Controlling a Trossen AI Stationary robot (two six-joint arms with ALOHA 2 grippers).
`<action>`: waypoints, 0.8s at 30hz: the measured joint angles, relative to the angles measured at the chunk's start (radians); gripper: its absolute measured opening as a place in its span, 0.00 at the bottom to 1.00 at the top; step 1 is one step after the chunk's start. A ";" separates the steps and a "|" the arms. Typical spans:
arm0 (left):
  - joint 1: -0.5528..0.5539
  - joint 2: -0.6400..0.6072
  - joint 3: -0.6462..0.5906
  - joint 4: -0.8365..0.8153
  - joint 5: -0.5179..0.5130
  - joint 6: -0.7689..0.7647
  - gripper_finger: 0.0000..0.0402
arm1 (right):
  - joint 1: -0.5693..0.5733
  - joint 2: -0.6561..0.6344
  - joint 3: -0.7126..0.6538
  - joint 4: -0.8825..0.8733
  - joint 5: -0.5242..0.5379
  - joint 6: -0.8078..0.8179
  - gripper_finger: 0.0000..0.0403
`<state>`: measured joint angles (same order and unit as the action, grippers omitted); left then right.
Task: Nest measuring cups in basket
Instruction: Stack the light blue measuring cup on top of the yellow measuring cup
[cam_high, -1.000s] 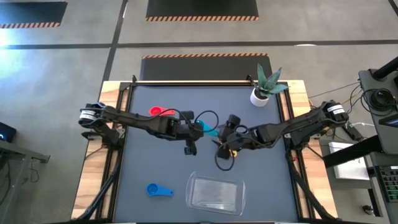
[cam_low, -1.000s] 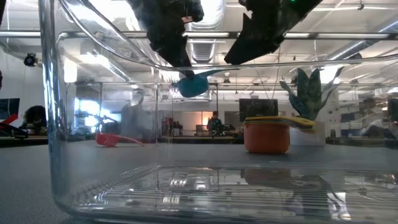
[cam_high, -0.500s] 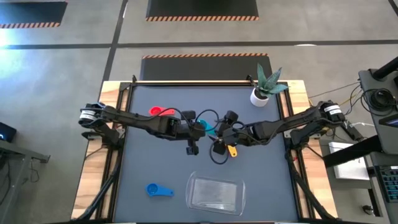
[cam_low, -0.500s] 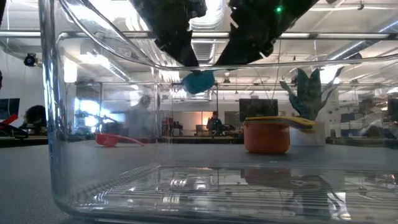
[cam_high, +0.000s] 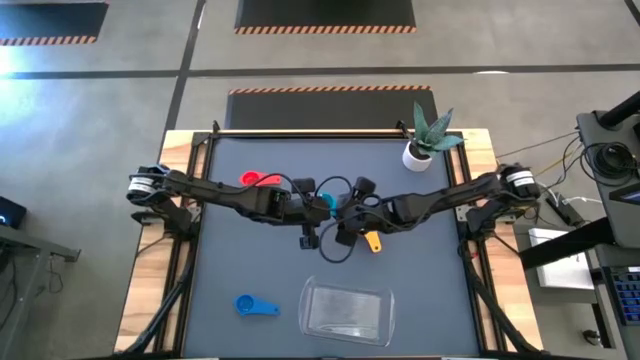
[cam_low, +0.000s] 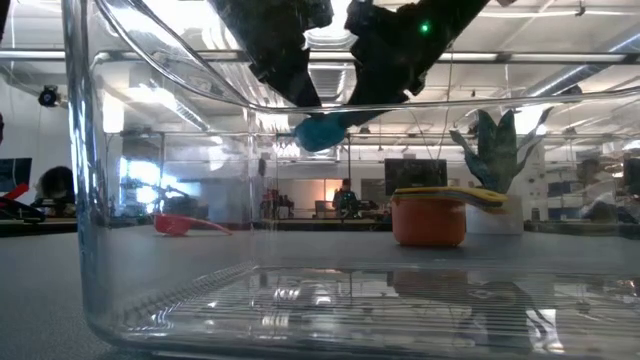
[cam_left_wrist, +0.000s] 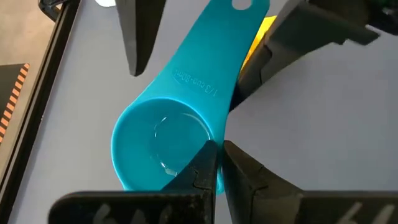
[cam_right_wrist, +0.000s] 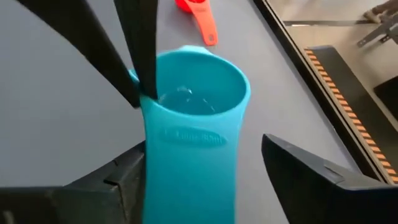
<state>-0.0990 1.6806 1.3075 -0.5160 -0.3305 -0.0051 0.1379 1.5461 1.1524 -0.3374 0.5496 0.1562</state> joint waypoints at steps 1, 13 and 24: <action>0.000 0.000 0.000 0.000 0.000 0.000 0.00 | 0.000 0.008 0.014 -0.008 0.000 0.000 0.63; 0.000 0.000 -0.003 0.001 -0.002 -0.005 0.00 | 0.000 0.036 0.080 -0.099 -0.007 0.000 0.34; 0.000 -0.002 -0.005 0.011 0.000 -0.006 0.00 | -0.001 0.028 0.082 -0.142 -0.010 0.027 0.29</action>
<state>-0.0990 1.6787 1.3022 -0.5049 -0.3310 -0.0109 0.1371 1.5742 1.2347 -0.4794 0.5400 0.1833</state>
